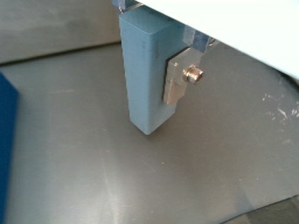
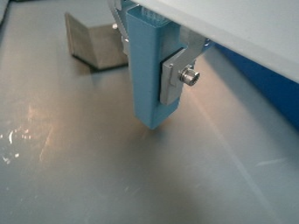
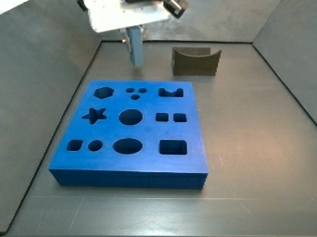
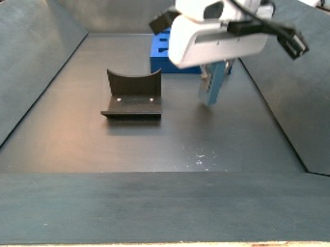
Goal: Pick up the rectangle object. Move to above the board. Insert the rectangle object.
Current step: Move to above the board.
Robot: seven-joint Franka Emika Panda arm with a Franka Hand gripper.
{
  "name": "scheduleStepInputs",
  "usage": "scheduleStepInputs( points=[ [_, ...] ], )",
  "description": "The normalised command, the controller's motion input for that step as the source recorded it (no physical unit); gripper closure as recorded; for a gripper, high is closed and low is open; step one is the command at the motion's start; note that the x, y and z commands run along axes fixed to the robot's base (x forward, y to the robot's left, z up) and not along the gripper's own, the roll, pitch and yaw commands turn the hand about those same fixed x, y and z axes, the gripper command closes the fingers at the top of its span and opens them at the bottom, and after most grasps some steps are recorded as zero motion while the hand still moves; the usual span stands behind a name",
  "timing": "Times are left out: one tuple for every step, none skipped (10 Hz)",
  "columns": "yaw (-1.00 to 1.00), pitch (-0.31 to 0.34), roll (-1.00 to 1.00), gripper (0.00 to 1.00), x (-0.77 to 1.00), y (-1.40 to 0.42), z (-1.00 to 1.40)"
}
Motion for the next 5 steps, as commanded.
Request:
scheduleStepInputs(
  points=[
    [0.12,0.139,0.09,1.0,0.01,-0.24,1.0],
    [0.09,0.123,0.15,1.0,0.01,-0.22,1.0],
    [0.07,0.115,0.18,1.0,0.0,-0.22,1.0],
    [0.06,0.109,0.2,1.0,0.0,-0.21,1.0],
    [0.06,0.11,0.23,1.0,0.0,-0.2,1.0]
  ],
)
